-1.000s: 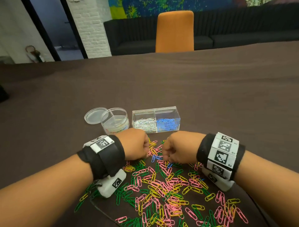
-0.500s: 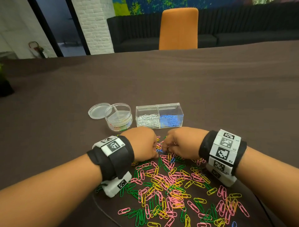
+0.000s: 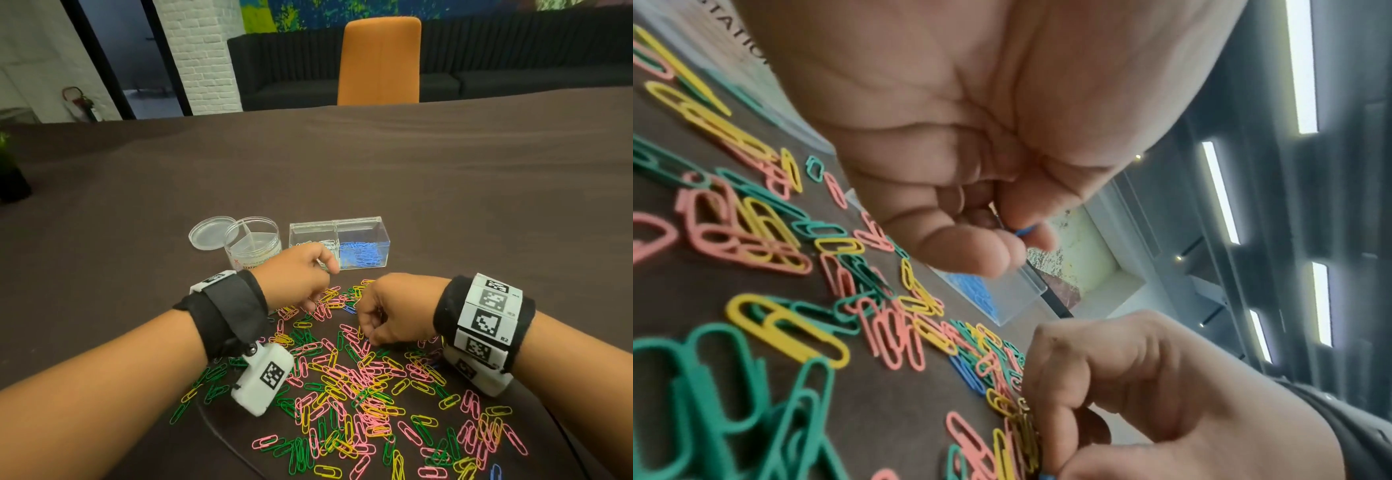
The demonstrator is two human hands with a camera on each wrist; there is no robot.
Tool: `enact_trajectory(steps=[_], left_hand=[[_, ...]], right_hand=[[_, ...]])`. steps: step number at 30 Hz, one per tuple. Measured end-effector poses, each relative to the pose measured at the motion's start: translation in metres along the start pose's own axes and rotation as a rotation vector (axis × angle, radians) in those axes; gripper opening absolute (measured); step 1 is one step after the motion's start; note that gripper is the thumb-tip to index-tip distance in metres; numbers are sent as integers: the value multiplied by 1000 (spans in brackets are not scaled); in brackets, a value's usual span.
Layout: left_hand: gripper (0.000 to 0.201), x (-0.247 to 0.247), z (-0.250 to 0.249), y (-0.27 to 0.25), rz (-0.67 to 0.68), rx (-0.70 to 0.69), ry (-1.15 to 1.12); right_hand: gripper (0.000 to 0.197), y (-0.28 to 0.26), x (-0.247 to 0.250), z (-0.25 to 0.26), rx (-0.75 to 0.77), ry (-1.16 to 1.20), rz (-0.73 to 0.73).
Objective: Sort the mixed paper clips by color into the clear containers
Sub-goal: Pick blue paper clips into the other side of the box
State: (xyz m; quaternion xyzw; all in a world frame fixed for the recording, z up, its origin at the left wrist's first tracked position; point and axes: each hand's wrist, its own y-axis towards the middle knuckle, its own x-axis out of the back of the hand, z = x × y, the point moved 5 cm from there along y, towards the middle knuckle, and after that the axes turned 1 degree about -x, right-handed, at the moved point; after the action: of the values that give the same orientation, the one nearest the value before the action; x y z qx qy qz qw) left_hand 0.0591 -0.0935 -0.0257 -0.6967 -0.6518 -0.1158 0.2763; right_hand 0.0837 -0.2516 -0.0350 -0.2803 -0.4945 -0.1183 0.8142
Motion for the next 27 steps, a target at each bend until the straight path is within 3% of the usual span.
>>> enact_trajectory(steps=[3,5,7,9,12,14,17,22,27], left_hand=[[26,-4,0,4,40,121,-173],[16,-10,0,9,113,162,-144],[5,-14,-4,13,197,131,97],[14,-19,-12,17,240,24,358],[16,-23,-22,22,177,-120,586],[15,-28,-23,24,144,-151,723],[14,-33,-27,22,110,-170,885],[12,-34,-30,14,129,-270,985],[19,-42,-22,9,221,-265,1051]], right_hand=[[3,-4,5,-3,10,18,-49],[4,-10,13,-7,4,73,-122],[9,-18,23,-16,-8,167,-206],[12,-26,31,-25,4,358,-286],[18,-35,35,-42,-25,631,-357],[27,-41,32,-53,-88,672,-352],[30,-52,27,-57,-156,547,-277],[6,-75,4,-39,-190,58,-67],[8,-80,-15,-34,-213,-76,-9]])
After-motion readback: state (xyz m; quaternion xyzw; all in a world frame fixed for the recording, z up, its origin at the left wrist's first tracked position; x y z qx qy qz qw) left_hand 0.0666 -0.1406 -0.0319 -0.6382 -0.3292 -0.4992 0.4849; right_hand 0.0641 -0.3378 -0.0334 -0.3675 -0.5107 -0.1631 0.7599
